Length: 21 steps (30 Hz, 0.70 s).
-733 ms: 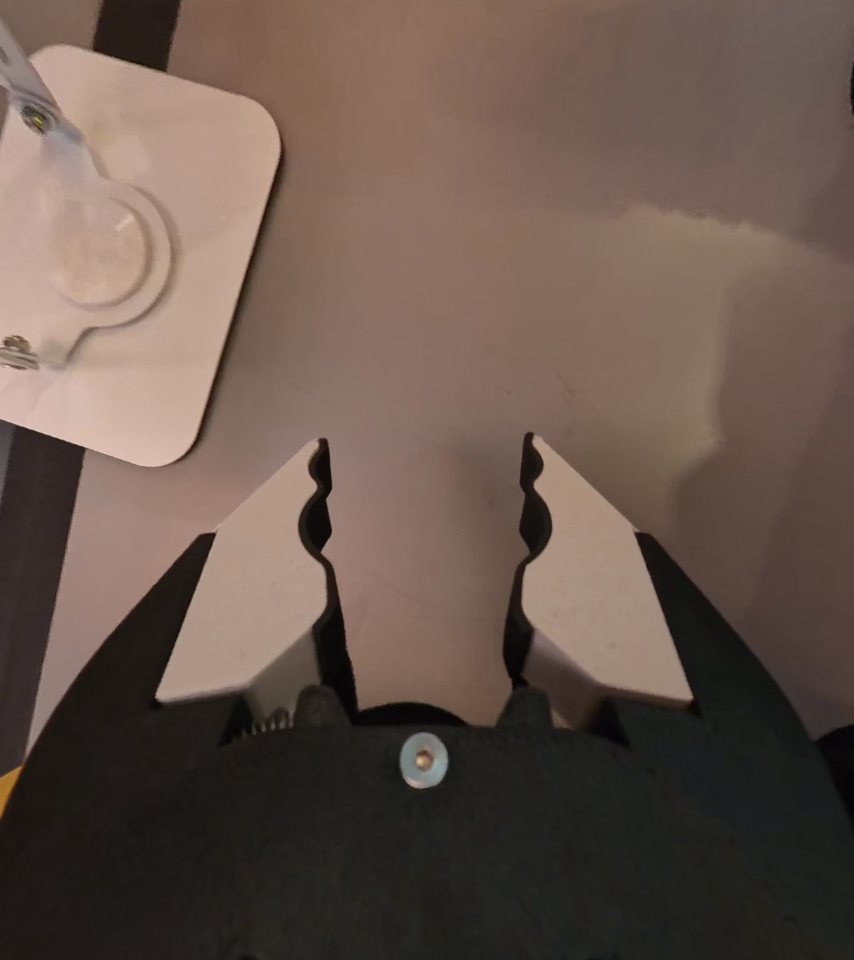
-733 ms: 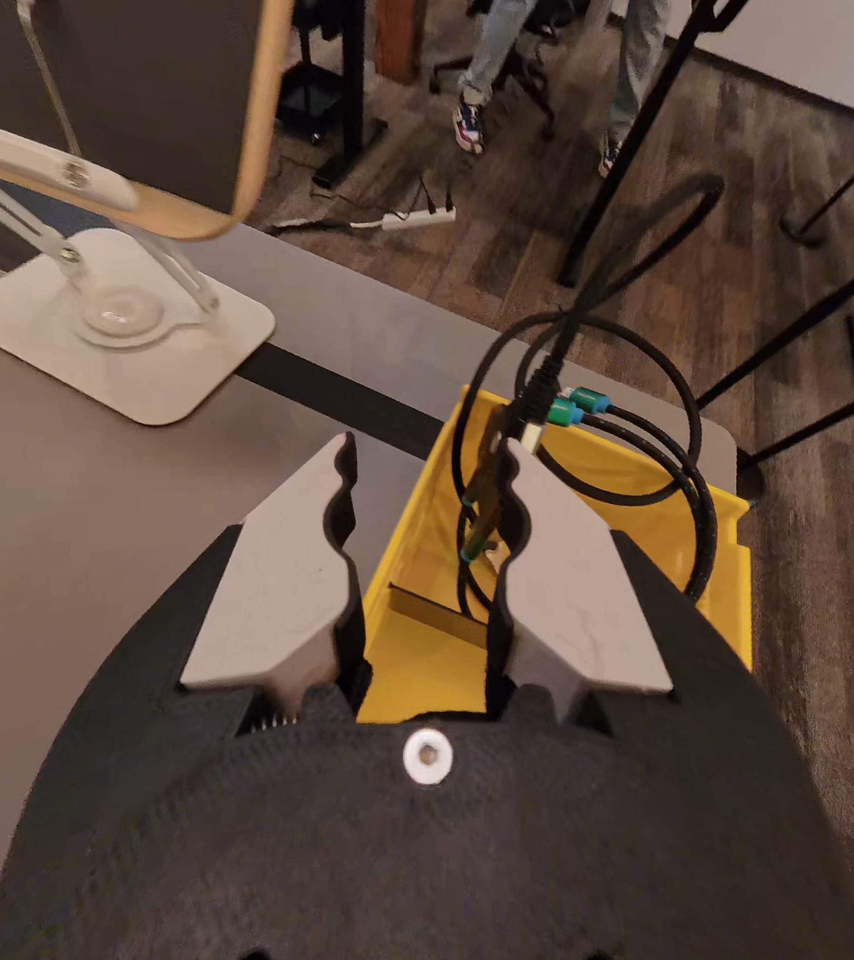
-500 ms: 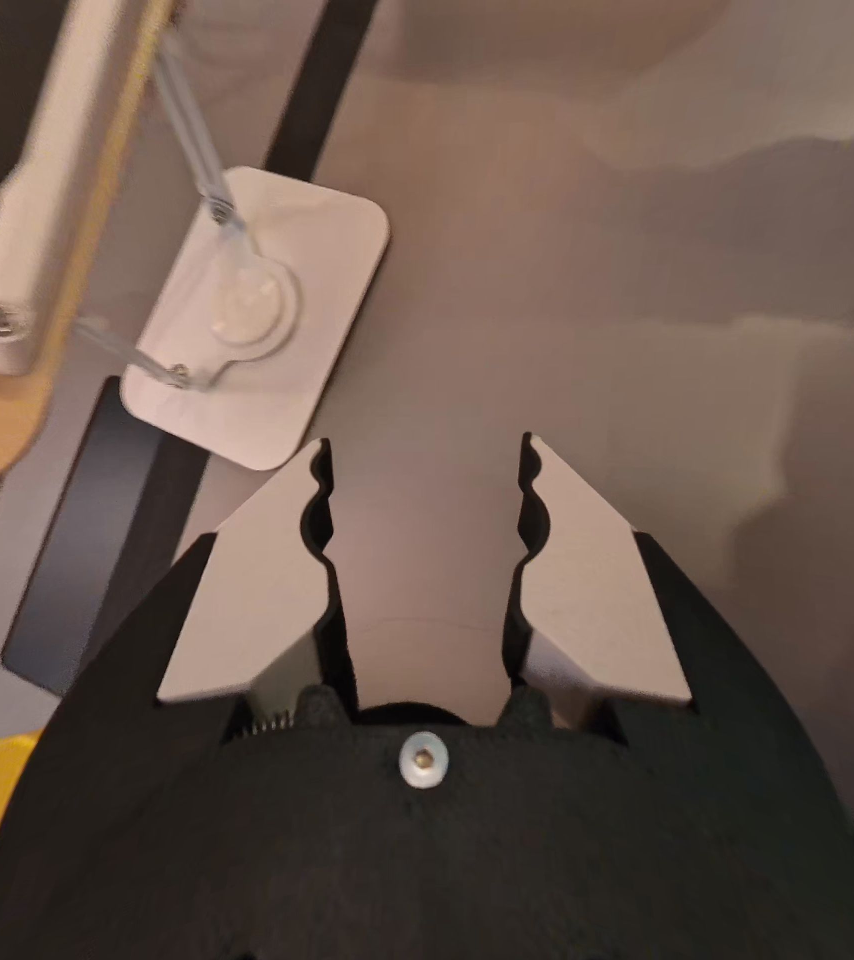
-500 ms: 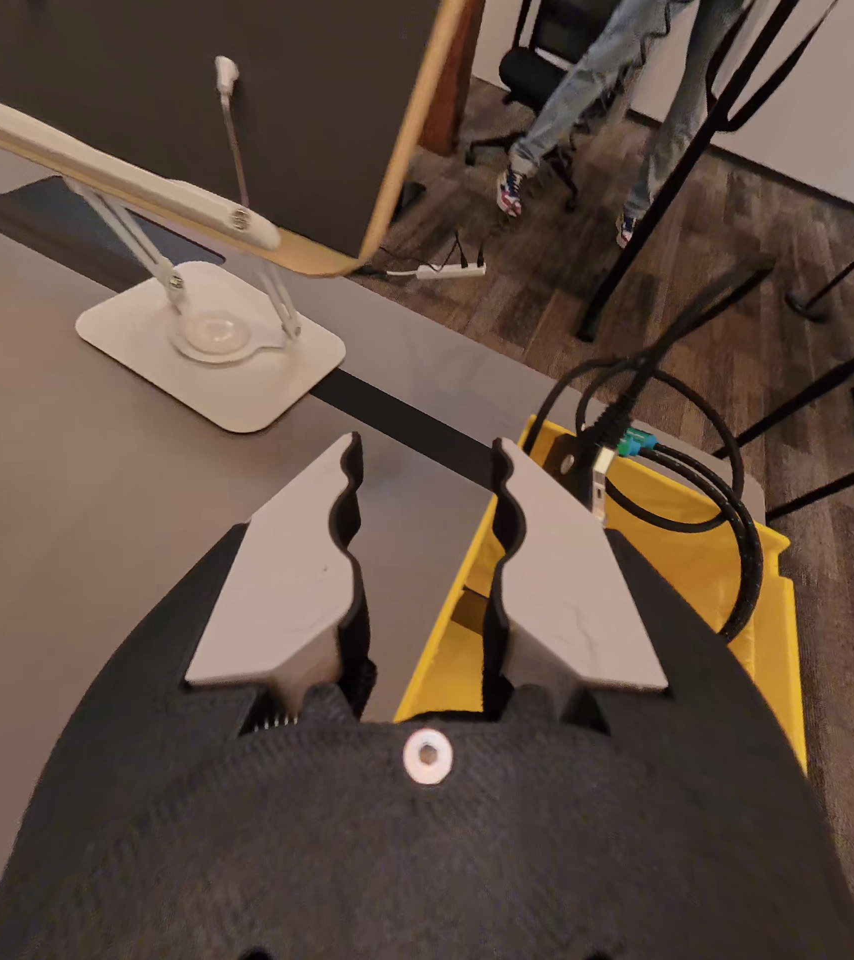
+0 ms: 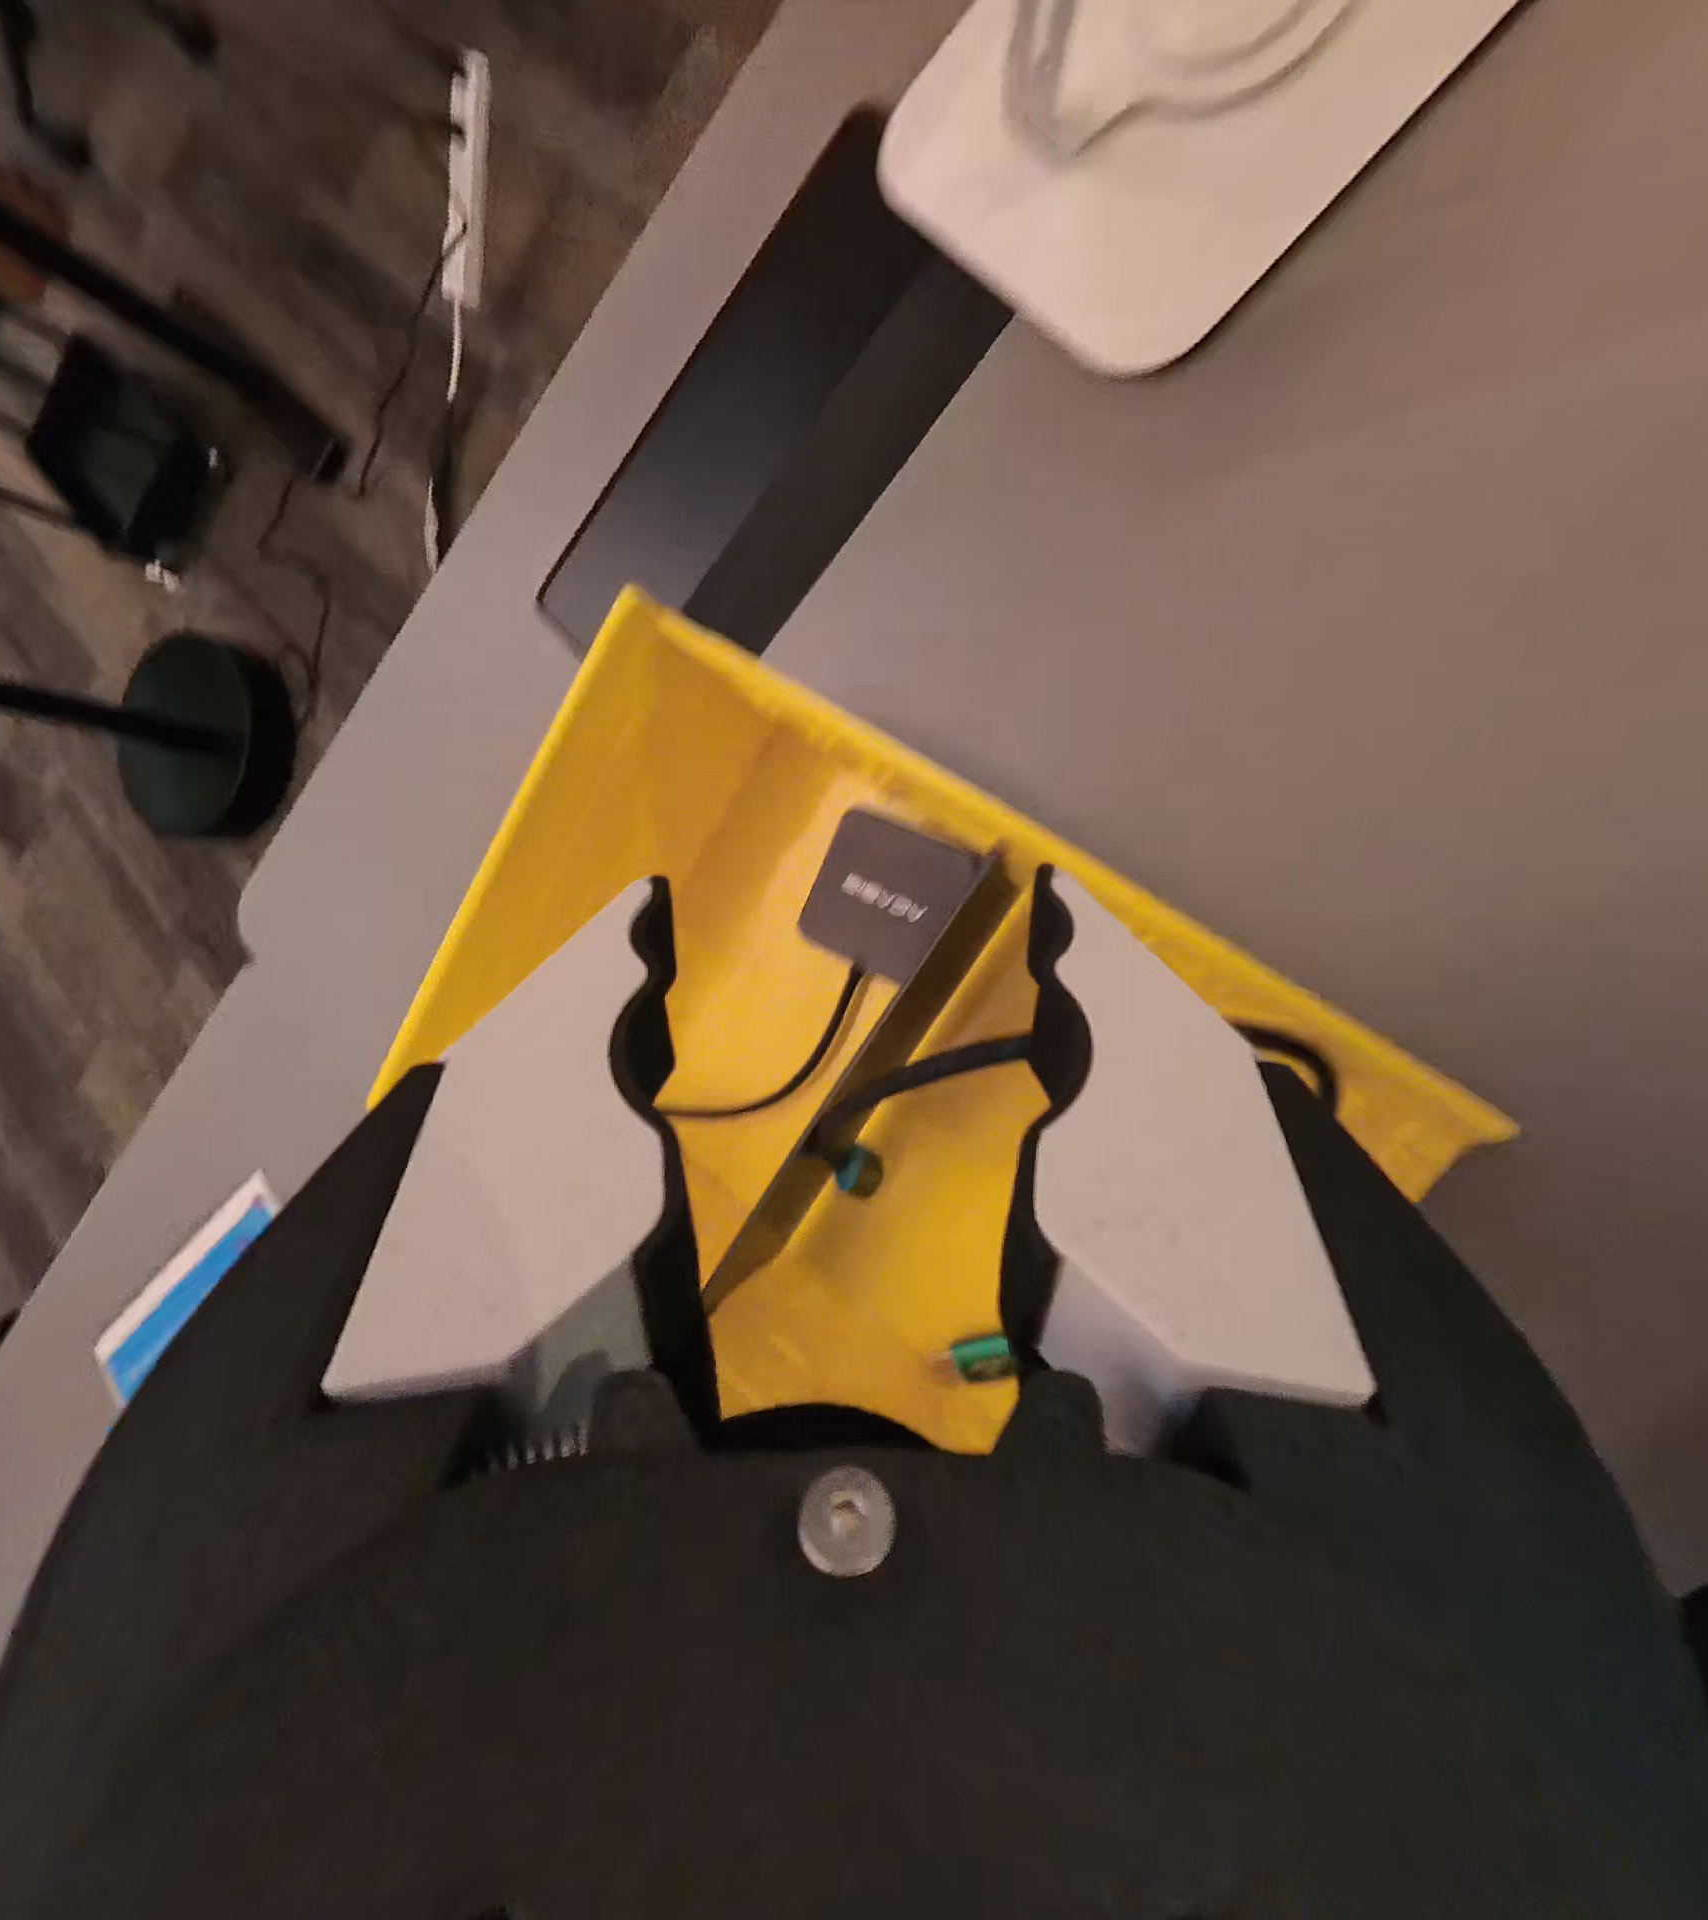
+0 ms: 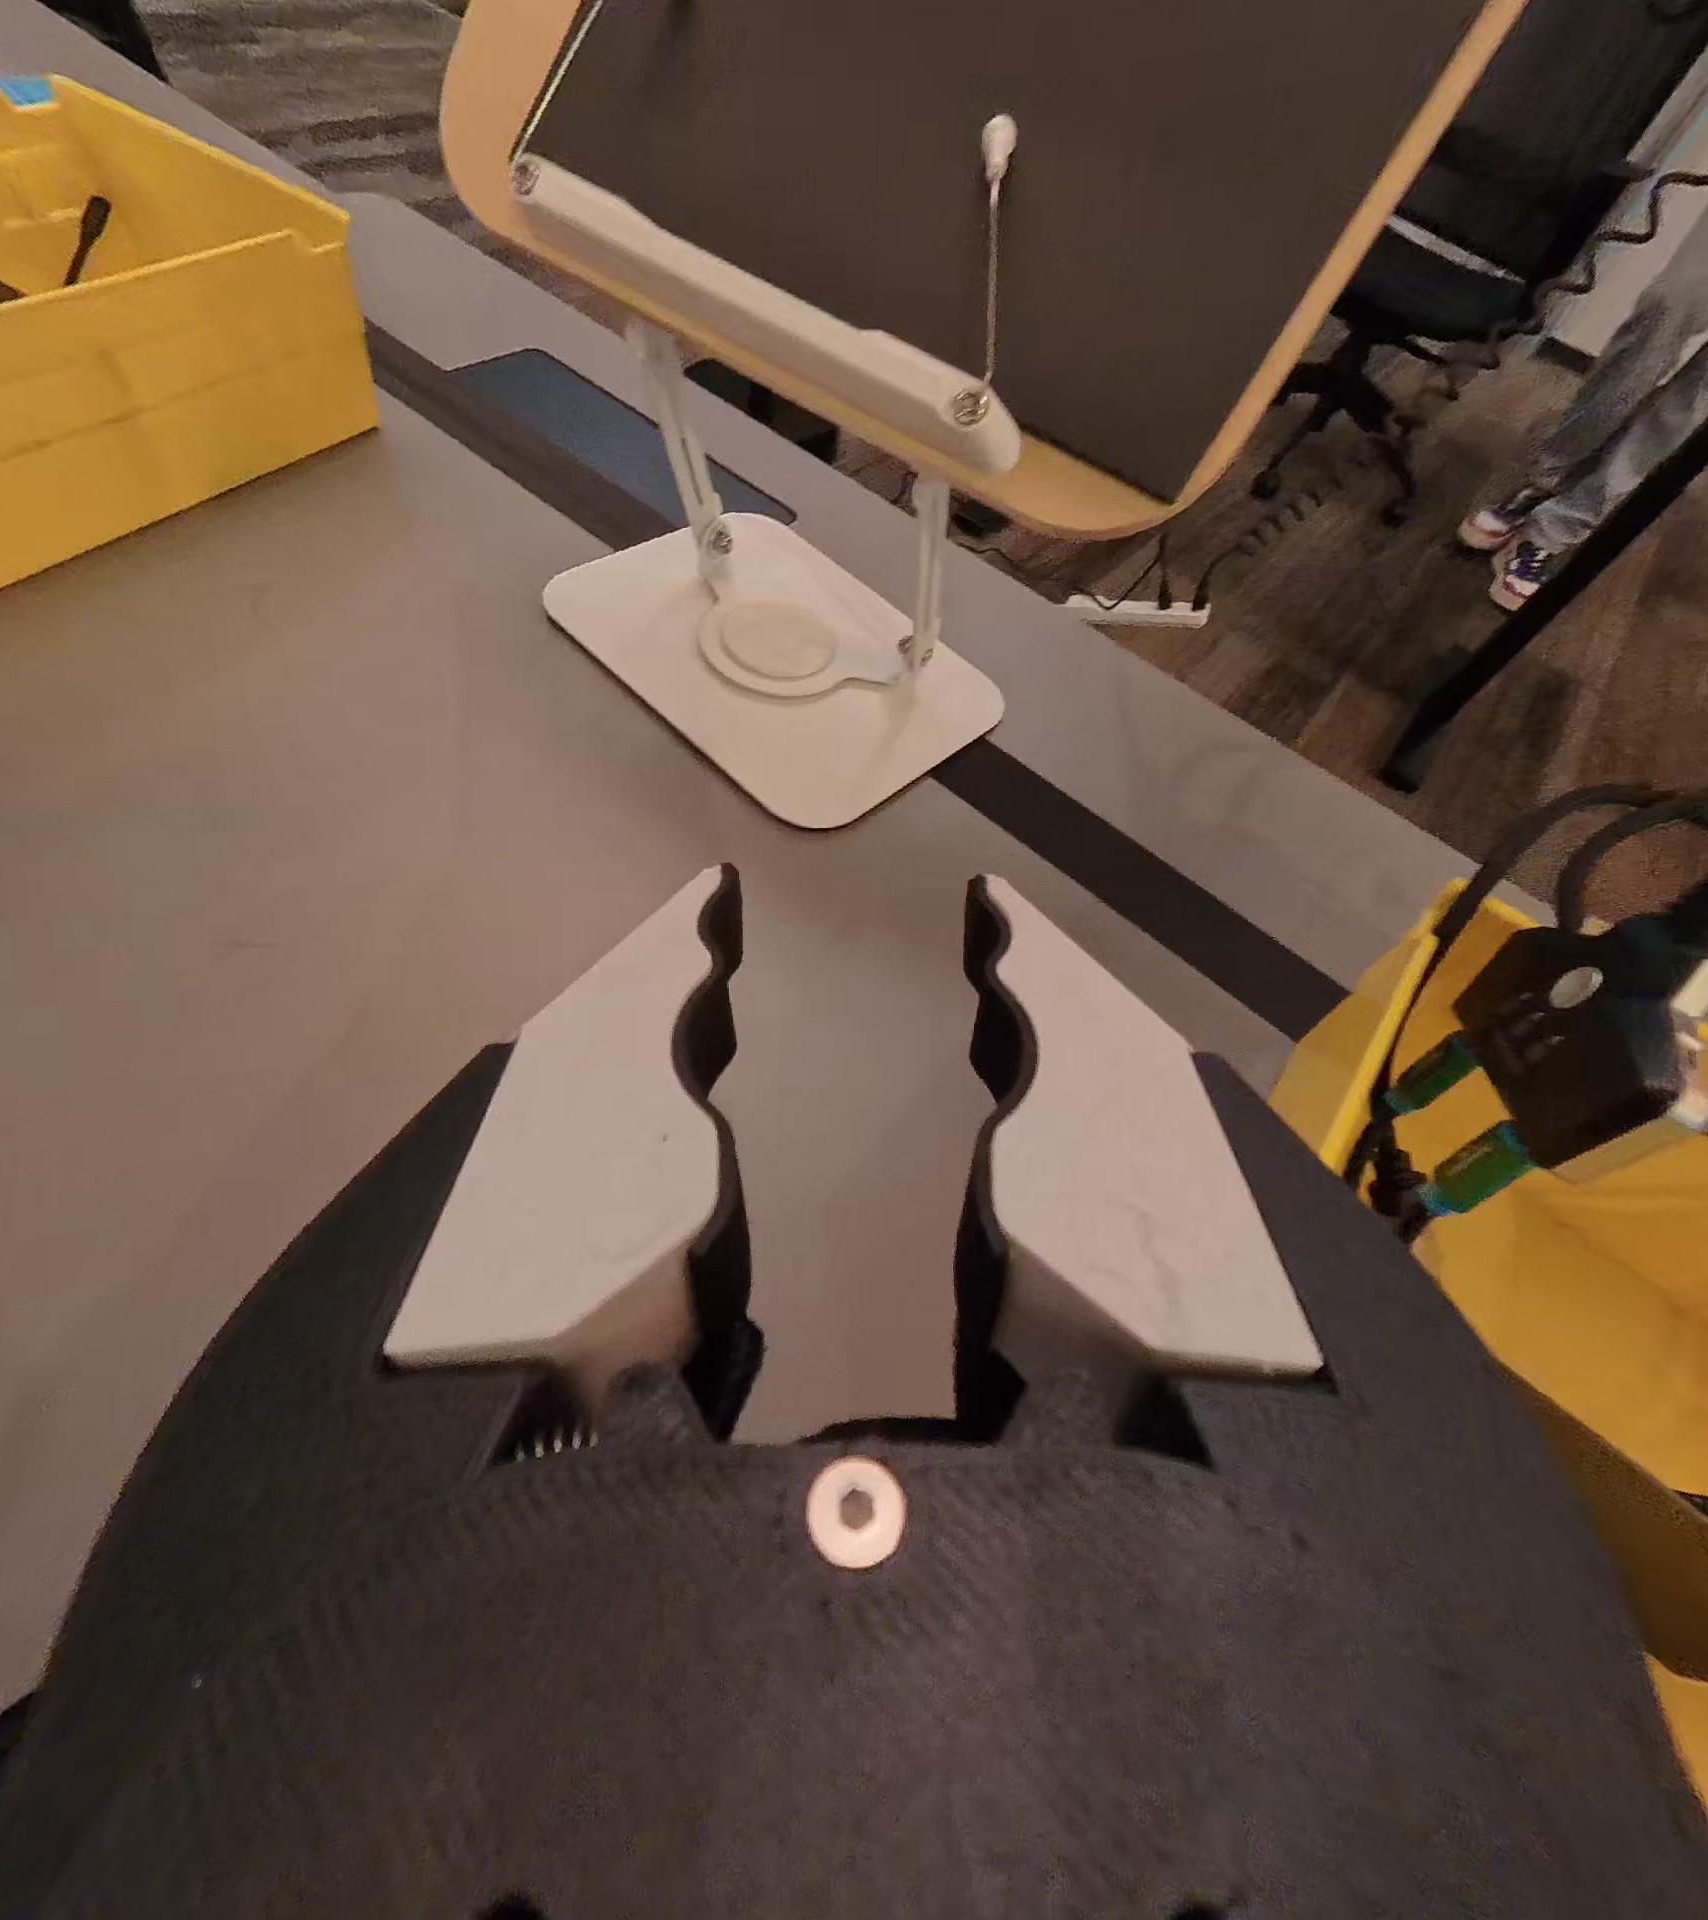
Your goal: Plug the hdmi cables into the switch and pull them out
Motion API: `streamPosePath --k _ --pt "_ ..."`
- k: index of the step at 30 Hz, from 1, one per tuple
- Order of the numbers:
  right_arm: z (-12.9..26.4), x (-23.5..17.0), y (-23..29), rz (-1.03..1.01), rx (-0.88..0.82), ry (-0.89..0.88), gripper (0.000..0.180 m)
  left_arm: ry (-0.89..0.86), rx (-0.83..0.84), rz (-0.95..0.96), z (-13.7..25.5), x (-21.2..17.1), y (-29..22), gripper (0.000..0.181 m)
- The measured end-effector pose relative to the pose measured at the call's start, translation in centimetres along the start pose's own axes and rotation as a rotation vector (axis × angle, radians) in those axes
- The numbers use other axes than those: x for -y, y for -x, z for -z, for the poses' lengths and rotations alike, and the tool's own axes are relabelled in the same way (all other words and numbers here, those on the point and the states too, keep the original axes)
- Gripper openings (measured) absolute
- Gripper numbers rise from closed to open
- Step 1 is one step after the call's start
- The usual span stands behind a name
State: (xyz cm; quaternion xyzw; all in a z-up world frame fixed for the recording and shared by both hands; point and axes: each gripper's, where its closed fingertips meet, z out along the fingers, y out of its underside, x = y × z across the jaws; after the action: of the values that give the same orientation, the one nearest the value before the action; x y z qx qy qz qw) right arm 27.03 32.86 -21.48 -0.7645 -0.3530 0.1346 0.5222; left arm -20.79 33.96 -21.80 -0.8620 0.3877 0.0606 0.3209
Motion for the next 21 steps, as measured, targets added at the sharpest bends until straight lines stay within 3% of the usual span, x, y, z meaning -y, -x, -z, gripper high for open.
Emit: streamPosePath --k 1,12,21 --pt "-0.1 -0.3 0.3 0.002 0.006 0.005 0.041 0.028 0.015 0.010 -0.2 -1.1 1.0 0.066" --pt "-0.5 -1.3 2.3 -0.019 0.035 0.015 0.039 0.264 -0.291 -0.091 -9.4 -5.1 1.6 0.057" --pt "-0.9 -2.3 2.4 -0.035 0.047 0.028 0.038 0.501 -0.367 -0.229 -14.7 -8.4 0.3 0.063"
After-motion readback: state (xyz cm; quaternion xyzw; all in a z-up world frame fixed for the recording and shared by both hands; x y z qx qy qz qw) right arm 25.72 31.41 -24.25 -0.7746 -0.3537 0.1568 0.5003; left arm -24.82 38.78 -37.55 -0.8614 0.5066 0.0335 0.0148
